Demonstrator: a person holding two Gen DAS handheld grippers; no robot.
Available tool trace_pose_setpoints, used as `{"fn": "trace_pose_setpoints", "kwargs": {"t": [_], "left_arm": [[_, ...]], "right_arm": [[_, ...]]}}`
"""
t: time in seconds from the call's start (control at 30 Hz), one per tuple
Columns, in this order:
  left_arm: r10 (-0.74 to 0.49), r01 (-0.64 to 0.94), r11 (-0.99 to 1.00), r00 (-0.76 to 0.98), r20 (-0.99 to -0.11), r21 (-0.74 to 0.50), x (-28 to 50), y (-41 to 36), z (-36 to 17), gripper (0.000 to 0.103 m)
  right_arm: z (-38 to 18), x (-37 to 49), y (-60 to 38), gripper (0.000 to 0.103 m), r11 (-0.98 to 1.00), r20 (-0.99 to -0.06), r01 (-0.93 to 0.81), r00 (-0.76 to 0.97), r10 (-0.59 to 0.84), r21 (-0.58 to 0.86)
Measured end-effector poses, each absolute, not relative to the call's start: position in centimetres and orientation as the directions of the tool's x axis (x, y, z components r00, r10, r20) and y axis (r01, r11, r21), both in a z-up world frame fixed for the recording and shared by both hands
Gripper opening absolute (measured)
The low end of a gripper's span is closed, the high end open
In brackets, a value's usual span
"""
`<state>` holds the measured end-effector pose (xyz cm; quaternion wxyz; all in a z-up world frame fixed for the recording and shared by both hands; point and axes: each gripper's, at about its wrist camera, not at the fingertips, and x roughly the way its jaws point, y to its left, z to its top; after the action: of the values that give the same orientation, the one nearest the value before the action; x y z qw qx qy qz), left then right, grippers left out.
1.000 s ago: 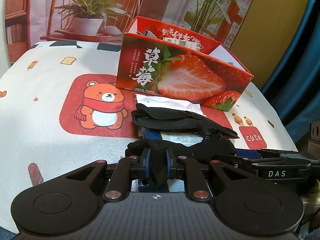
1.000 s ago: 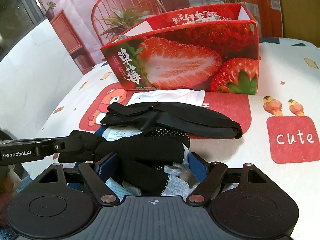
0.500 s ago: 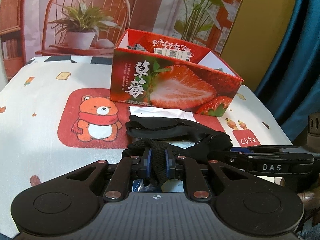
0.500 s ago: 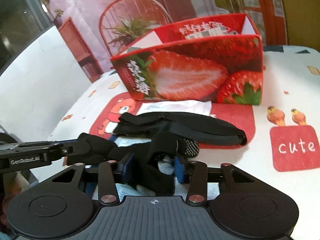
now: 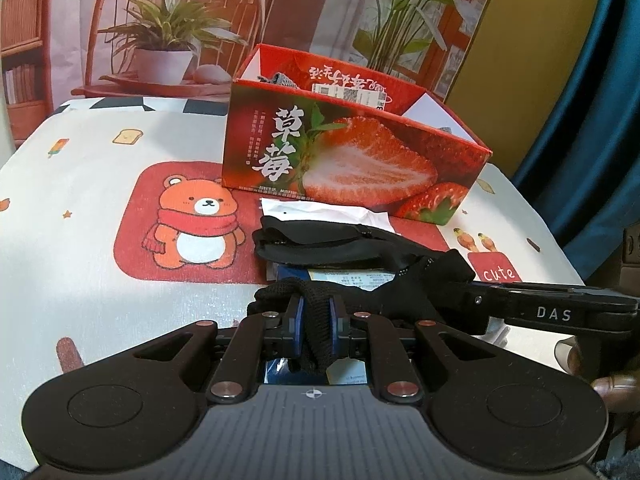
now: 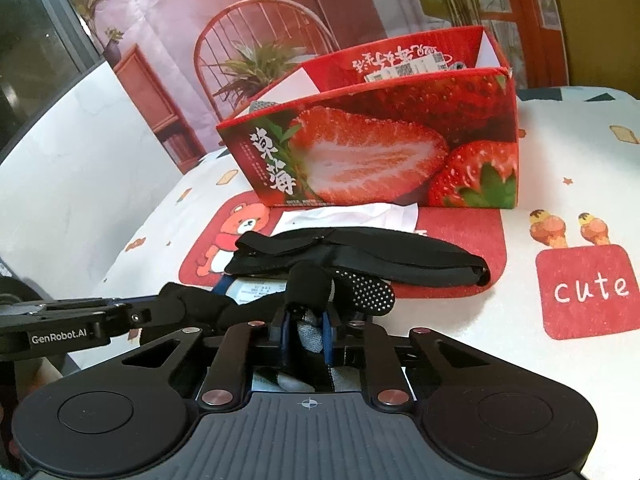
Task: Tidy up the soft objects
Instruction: 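Lift the black strap with both grippers and carry it over the box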
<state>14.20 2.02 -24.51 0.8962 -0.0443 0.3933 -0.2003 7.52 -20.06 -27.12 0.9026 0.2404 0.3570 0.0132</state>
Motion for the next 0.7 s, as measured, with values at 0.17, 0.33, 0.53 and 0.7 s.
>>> {"fn": "trace_pose_setpoints", "kwargs": {"t": [0.17, 0.33, 0.53, 0.7], "left_arm": [[-0.426, 0.332, 0.904, 0.636, -0.643, -0.270, 14.3, 2.8, -22.8, 0.013], [-0.451, 0.356, 0.893, 0.683, -0.575, -0.277, 14.9, 3.2, -19.7, 0.013], [-0.445, 0.391, 0.894, 0.724, -0.527, -0.218, 16.5, 2.1, -17.0, 0.013], [-0.441, 0.412, 0.894, 0.745, -0.501, -0.176, 19.4, 0.9, -15.1, 0.014]], "right_arm": [[-25.6, 7.4, -20.5, 0.013, 0.879, -0.582, 0.106, 0.784, 0.213, 0.464], [-22.9, 7.9, -21.4, 0.013, 0.875, -0.516, 0.058, 0.825, 0.229, 0.480], [-19.8, 9.3, -22.1, 0.013, 0.890, -0.461, 0.018, 0.860, 0.219, 0.456], [-17.2, 11.6, -23.6, 0.013, 0.911, -0.436, 0.009, 0.880, 0.189, 0.412]]}}
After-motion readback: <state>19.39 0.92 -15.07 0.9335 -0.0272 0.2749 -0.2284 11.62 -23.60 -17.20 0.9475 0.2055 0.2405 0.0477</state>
